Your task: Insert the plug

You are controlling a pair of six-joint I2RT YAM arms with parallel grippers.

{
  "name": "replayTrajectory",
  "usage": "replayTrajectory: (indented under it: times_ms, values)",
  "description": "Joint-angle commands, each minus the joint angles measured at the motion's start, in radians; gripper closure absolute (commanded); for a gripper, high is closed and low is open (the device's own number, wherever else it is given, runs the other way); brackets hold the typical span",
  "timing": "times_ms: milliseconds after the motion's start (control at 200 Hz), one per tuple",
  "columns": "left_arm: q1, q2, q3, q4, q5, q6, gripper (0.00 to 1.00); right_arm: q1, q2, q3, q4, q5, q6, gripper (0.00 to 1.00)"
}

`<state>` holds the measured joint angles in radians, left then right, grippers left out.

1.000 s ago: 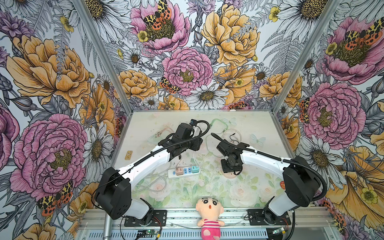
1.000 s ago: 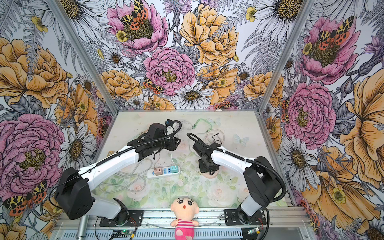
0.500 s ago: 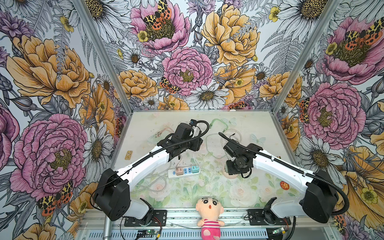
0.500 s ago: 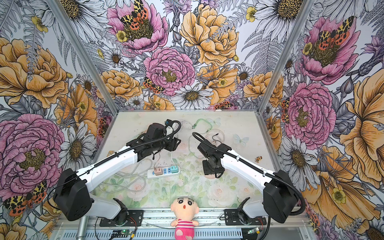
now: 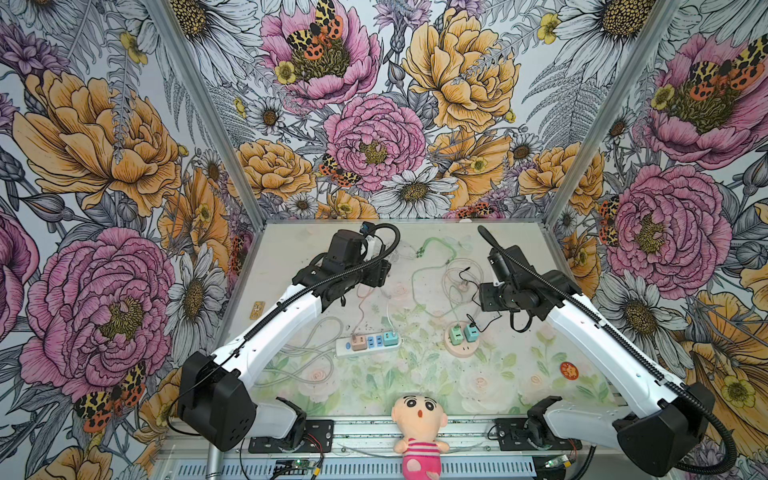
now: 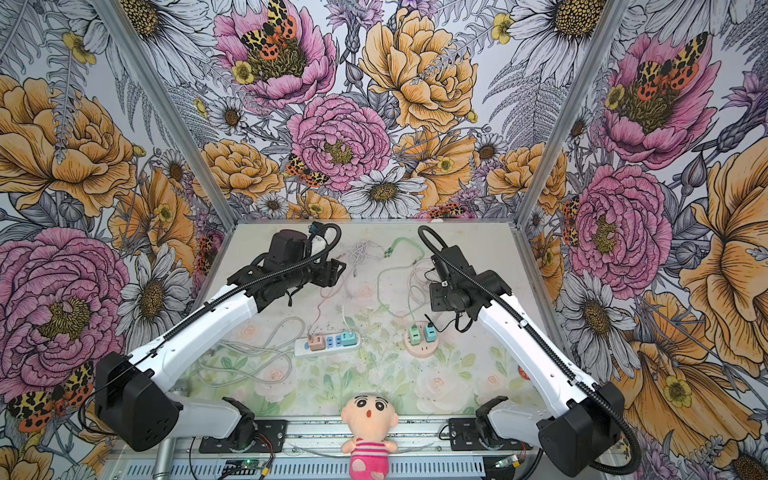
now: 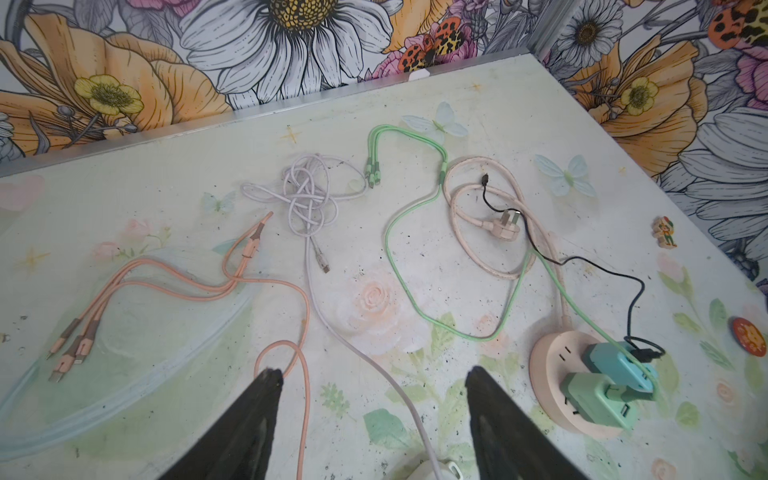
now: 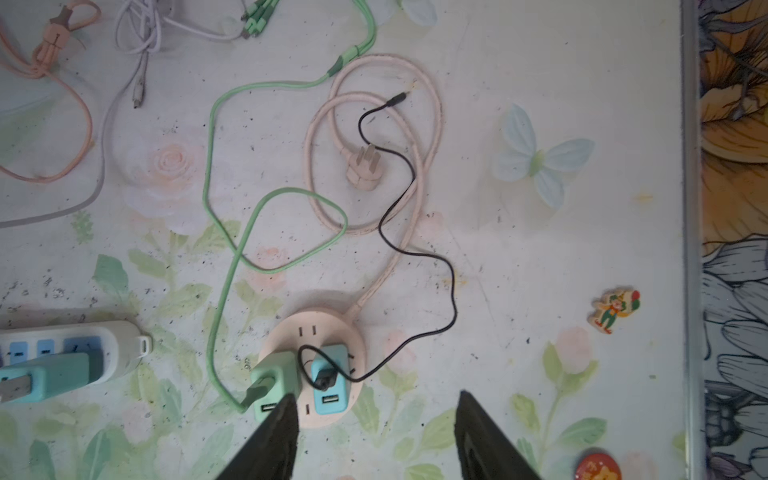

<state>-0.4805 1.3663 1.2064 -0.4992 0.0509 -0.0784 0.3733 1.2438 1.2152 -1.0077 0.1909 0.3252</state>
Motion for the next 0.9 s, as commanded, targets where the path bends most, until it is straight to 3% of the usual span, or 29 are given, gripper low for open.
replayTrajectory:
  times_ms: [0, 120, 200, 455, 691, 826, 896]
  values:
    - [0.081, -0.011, 0.019, -0.022, 0.053, -0.007, 0.26, -0.108, 0.036, 0.026, 0.168, -0.020, -0.183, 0.39]
    - [0.172, -0.022, 0.006, -0.006, 0.057, -0.044, 0.19, -0.192, 0.060, 0.026, 0.275, -0.091, -0.222, 0.39]
    - [0.207, -0.042, -0.025, 0.026, -0.014, -0.034, 0.02, -0.223, 0.057, -0.021, 0.369, -0.092, -0.263, 0.38]
    - [0.295, -0.069, -0.123, 0.154, -0.238, -0.007, 0.01, -0.388, 0.041, -0.211, 0.620, -0.197, -0.204, 0.37]
    - [0.403, -0.162, -0.383, 0.521, -0.311, -0.009, 0.01, -0.490, -0.016, -0.485, 1.012, -0.239, -0.131, 0.35]
    - [0.448, -0.175, -0.488, 0.632, -0.363, -0.024, 0.01, -0.502, -0.012, -0.626, 1.278, -0.210, -0.115, 0.34]
    - [0.461, -0.154, -0.530, 0.677, -0.336, -0.002, 0.01, -0.502, 0.016, -0.697, 1.437, -0.218, -0.120, 0.33]
